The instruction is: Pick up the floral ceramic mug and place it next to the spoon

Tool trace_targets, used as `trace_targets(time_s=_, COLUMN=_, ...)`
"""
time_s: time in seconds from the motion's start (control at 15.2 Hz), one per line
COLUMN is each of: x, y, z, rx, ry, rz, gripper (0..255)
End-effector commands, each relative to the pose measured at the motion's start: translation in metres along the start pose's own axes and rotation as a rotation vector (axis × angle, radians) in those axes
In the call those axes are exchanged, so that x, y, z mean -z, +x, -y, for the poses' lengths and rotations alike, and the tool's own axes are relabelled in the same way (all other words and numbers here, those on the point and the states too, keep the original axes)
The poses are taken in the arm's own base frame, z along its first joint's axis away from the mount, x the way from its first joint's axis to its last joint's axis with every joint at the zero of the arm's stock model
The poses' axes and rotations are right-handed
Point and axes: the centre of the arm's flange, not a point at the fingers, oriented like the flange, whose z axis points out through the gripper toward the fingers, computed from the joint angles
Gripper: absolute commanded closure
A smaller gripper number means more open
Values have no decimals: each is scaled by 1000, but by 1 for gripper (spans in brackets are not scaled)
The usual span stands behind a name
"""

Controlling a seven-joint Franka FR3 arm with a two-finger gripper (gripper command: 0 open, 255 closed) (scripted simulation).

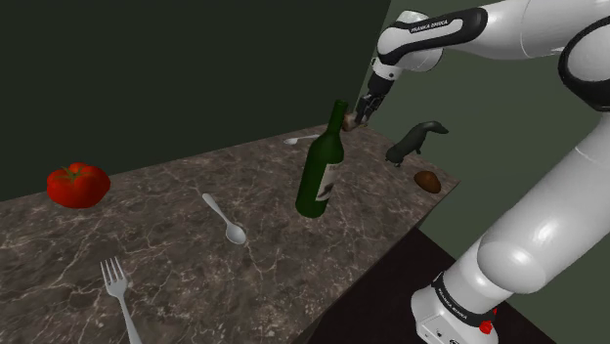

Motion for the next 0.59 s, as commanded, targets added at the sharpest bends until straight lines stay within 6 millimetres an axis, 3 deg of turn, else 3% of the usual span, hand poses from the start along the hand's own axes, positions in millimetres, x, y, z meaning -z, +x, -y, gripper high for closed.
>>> trace_targets(time_s=0.0, x=-3, y=3, z=26, rx=-1, ry=0, rz=-1, gripper=255)
trace_targets(time_s=0.53, x=-6, y=1, z=132, rx=-1, ry=0, rz=-1, gripper=255)
